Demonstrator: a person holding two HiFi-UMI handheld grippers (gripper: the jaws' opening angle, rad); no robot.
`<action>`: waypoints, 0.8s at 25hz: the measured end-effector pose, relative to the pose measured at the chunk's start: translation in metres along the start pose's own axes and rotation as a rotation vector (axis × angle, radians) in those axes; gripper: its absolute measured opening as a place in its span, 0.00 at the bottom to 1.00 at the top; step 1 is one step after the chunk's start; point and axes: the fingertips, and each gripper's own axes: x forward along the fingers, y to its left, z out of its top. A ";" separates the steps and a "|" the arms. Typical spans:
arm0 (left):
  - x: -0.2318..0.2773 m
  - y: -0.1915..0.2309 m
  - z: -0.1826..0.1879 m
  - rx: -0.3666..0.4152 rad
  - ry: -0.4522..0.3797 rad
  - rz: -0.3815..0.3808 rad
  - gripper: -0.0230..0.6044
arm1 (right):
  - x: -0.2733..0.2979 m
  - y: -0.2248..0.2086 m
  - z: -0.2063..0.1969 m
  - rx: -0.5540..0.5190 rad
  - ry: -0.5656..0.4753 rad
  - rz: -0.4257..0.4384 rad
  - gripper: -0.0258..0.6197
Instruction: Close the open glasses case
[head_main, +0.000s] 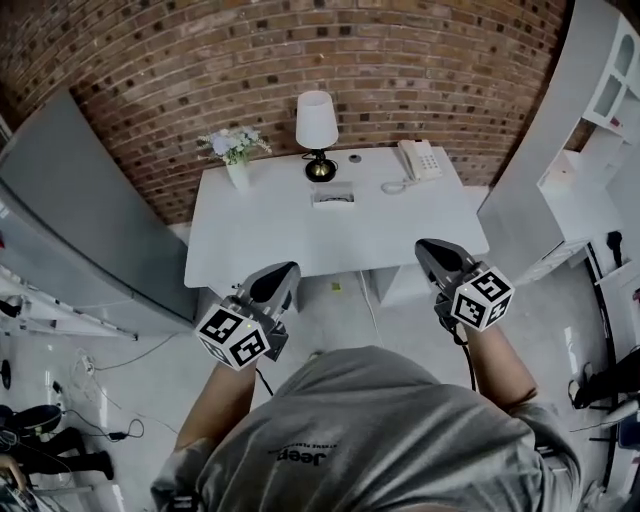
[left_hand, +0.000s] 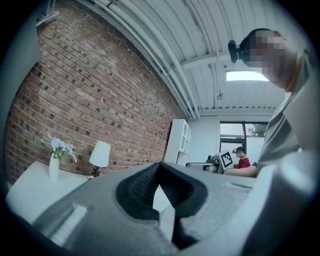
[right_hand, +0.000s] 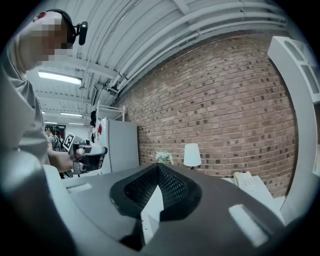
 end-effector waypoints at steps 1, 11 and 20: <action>0.004 0.018 0.007 0.007 0.006 -0.013 0.03 | 0.019 -0.002 0.006 -0.002 -0.006 -0.007 0.05; 0.032 0.154 0.049 -0.010 0.024 -0.075 0.03 | 0.152 -0.026 0.029 0.014 0.007 -0.059 0.05; 0.065 0.208 0.045 -0.046 0.038 -0.058 0.03 | 0.206 -0.070 0.023 0.034 0.046 -0.045 0.05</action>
